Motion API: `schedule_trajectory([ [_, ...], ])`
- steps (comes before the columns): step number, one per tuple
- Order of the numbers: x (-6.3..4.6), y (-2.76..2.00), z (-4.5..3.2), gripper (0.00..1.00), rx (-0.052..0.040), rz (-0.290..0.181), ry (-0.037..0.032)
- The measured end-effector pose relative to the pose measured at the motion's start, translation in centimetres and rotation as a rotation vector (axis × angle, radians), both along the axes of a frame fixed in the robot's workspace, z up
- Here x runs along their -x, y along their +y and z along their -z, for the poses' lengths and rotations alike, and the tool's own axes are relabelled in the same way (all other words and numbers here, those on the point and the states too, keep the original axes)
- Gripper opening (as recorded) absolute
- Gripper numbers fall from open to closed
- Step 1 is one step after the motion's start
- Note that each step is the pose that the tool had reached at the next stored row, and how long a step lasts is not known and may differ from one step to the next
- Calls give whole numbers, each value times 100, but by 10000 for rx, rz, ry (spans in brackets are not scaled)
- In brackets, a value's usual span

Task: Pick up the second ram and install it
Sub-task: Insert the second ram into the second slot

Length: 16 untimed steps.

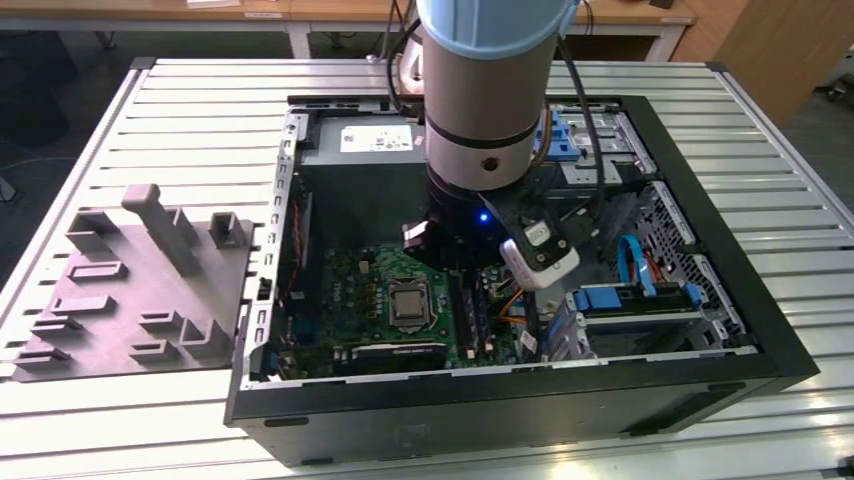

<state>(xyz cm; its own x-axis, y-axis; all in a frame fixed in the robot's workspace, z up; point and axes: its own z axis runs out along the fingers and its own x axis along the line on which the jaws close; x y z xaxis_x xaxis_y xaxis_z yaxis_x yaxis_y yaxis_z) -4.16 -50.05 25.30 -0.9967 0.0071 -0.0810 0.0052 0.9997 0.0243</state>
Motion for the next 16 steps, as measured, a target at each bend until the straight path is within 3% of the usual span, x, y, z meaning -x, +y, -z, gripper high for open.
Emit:
schedule_trajectory([
  [16, -2, 100, 98, 11, -94, 2, 1],
])
